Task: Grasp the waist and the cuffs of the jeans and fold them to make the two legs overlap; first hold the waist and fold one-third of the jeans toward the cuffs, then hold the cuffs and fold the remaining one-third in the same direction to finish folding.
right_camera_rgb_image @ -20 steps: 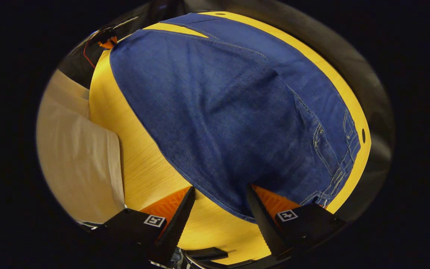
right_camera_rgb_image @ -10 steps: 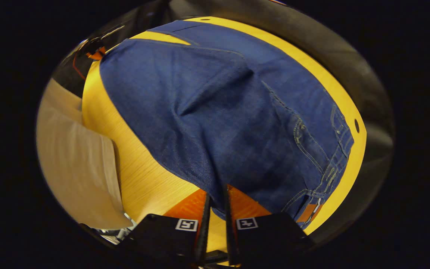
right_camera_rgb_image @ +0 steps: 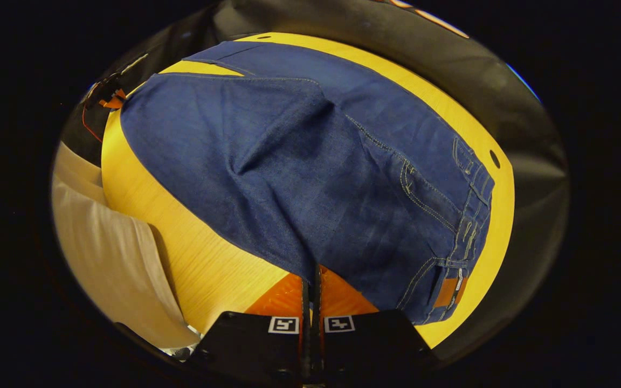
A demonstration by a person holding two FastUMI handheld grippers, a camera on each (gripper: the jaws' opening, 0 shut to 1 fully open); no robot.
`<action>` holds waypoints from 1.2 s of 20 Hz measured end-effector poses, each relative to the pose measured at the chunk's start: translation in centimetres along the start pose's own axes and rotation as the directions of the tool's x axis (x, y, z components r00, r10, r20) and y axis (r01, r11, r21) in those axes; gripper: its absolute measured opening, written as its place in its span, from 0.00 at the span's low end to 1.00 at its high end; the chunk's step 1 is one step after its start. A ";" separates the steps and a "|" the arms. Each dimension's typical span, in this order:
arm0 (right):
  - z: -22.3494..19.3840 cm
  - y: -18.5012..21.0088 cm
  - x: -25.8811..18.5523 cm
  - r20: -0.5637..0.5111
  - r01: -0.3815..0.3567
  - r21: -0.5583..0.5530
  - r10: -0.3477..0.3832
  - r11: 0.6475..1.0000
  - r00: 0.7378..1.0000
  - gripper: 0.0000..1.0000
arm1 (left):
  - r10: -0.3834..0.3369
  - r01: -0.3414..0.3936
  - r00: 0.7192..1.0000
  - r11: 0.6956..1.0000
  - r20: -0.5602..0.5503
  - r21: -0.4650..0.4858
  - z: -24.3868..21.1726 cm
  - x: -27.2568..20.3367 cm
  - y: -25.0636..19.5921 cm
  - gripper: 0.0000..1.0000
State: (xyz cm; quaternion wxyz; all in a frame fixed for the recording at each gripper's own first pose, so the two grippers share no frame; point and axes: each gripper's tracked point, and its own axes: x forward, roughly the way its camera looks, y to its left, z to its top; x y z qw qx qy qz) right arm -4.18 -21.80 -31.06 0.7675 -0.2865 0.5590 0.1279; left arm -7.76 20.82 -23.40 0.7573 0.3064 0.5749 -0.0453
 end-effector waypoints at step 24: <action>24.4 -18.0 -2.7 0.264 0.179 0.350 -0.280 0.920 0.923 0.02 | 0.557 -0.247 0.797 0.650 0.231 -0.718 24.4 -5.9 17.5 0.00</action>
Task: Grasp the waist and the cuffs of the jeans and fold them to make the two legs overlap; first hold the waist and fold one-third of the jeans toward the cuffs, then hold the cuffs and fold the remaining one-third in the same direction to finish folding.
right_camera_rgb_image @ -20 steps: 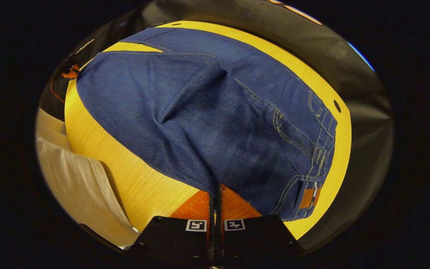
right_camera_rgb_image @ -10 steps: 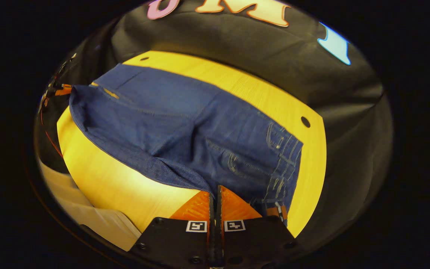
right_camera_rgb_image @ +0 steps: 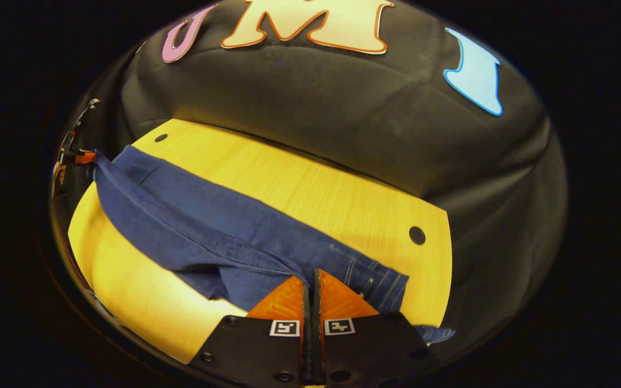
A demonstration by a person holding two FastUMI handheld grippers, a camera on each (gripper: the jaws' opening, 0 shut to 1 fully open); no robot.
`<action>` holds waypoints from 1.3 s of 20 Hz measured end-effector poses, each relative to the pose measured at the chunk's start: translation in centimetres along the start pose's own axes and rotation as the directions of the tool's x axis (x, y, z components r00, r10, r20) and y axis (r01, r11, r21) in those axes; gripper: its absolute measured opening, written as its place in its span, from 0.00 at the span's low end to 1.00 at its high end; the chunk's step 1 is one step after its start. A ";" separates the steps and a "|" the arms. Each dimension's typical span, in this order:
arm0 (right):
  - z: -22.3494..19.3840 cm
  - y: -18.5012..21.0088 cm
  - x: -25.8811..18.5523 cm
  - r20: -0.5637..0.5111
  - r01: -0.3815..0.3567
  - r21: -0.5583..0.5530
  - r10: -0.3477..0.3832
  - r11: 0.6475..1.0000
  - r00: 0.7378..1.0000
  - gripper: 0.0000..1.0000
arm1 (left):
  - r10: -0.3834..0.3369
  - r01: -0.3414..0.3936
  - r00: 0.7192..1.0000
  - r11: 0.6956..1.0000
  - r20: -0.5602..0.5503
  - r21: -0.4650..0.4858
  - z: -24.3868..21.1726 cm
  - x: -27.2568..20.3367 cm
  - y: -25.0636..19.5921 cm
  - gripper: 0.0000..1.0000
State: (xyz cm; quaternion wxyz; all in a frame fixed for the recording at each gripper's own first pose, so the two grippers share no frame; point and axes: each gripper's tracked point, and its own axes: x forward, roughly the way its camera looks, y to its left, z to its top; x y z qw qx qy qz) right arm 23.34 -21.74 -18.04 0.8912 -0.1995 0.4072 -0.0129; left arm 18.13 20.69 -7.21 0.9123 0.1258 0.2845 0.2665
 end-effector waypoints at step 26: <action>-2.2 -11.6 2.1 0.011 0.086 0.442 -0.101 0.893 0.995 0.97 | 0.021 0.014 0.978 0.986 0.206 -0.164 10.1 -6.4 0.5 0.94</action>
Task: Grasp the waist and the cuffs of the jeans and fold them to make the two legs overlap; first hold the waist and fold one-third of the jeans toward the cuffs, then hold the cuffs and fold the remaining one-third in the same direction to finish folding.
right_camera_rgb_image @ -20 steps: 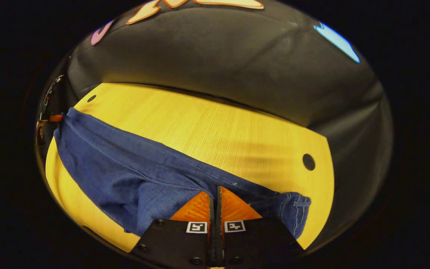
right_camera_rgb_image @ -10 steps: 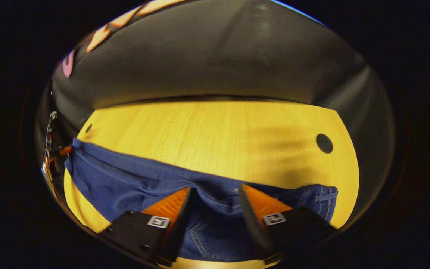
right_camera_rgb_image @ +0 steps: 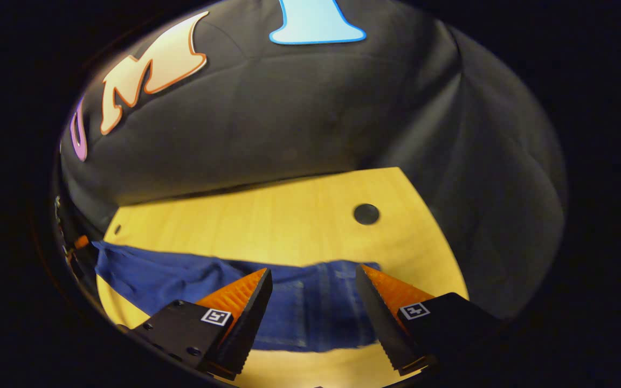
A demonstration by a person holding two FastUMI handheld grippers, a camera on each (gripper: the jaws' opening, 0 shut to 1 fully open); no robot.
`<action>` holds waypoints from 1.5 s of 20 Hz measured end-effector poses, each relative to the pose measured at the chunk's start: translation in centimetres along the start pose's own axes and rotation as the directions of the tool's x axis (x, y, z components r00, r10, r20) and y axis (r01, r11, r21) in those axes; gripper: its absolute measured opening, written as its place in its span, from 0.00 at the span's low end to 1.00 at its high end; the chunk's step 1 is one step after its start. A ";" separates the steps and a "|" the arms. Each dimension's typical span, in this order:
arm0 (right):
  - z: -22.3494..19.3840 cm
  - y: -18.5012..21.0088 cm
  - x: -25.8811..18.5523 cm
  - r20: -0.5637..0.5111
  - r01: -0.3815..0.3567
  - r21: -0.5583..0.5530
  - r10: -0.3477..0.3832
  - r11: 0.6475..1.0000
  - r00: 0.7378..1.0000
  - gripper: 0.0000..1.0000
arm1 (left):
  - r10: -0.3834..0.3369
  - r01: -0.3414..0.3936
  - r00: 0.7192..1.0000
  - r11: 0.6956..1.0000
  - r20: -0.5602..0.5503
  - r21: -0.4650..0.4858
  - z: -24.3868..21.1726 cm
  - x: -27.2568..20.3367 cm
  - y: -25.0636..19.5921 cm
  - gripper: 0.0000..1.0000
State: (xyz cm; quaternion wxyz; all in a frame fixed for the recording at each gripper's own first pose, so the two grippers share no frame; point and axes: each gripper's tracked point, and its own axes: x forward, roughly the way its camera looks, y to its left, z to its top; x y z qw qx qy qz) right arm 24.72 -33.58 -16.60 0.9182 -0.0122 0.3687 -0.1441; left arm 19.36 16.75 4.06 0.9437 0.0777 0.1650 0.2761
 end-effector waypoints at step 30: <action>-7.4 -2.2 0.5 -0.224 -0.046 0.140 0.077 0.989 0.972 0.41 | -0.123 0.122 0.990 0.992 0.070 0.023 -0.1 -0.9 -0.5 0.93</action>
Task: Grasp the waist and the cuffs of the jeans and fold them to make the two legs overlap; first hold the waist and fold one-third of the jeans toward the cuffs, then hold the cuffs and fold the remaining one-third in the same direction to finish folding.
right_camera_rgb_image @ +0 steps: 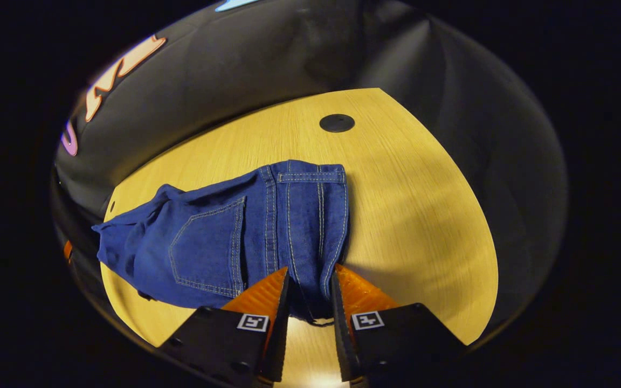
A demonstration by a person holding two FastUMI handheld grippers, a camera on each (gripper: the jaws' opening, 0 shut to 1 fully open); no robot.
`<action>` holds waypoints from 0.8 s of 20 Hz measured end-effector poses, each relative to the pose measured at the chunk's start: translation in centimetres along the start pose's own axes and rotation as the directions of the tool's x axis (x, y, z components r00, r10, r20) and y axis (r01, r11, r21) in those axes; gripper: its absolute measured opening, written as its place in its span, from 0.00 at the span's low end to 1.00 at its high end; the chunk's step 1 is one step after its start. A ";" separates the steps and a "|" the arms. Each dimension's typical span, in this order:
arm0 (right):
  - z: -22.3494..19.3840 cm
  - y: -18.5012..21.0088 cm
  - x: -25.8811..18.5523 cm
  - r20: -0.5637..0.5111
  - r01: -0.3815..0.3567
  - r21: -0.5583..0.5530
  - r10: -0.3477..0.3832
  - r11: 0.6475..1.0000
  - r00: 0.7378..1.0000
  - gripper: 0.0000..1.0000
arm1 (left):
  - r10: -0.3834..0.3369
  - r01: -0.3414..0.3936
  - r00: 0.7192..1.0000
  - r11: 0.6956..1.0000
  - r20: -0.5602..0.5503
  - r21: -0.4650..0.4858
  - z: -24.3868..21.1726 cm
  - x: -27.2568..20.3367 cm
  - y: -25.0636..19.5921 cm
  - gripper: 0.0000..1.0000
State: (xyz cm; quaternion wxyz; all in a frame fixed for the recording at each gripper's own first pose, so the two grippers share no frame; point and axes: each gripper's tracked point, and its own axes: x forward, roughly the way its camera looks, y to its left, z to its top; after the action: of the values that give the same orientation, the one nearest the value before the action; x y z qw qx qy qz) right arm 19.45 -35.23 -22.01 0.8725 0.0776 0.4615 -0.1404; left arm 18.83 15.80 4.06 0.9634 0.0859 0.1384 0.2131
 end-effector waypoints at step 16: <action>3.2 3.1 -5.8 0.188 0.062 0.032 -0.067 0.998 0.980 0.06 | -0.112 0.111 0.994 0.993 -0.011 -0.027 -0.6 -0.4 0.4 0.92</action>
State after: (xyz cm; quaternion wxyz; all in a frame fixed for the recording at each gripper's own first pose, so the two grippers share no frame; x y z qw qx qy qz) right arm 19.87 -32.19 -15.39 0.9063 0.0601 0.3769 -0.1814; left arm 18.16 16.02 3.62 0.9739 0.0638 0.1462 0.1613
